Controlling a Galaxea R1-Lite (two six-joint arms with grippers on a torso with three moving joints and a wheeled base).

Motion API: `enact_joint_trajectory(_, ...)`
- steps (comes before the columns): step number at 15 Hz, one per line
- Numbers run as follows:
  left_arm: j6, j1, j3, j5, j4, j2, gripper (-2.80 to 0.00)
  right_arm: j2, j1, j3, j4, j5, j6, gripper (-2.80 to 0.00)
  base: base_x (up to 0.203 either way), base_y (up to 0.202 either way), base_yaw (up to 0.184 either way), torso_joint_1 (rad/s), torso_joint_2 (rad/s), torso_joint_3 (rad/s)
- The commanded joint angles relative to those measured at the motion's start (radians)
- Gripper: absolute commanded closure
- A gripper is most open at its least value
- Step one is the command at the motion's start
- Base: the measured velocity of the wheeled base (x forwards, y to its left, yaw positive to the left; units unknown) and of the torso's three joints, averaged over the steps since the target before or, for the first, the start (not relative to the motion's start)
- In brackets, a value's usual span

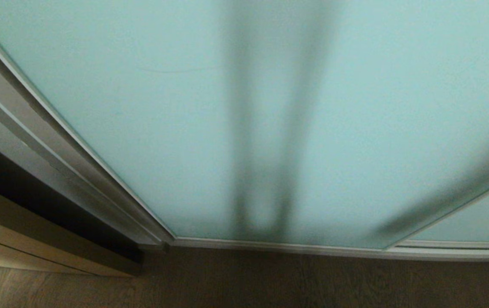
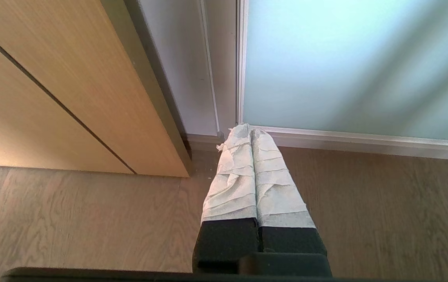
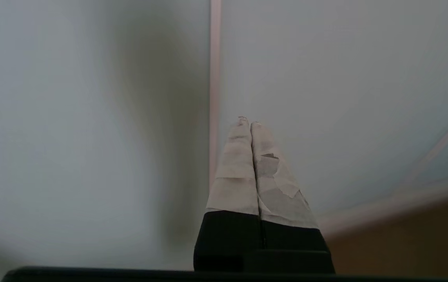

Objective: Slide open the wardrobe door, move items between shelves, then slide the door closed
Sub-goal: Open the door

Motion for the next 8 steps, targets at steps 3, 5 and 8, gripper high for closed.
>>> enact_joint_trajectory(3,0.000,0.001,0.000,0.000,0.000,0.002,0.00,-0.024,0.015,0.324,-0.060,0.005,-0.019,0.00,0.000,0.000,0.000,0.000,0.00,0.000)
enact_joint_trajectory(5,0.001,0.002,0.000,0.000,0.000,0.002,0.00,-0.025,0.015,0.459,-0.180,0.033,-0.051,0.00,0.000,0.000,0.000,0.000,0.00,0.000)
enact_joint_trajectory(8,0.001,0.000,0.000,0.000,0.000,0.002,0.00,-0.027,0.017,0.586,-0.302,0.209,-0.060,0.00,0.000,0.000,0.000,0.000,0.00,0.000)
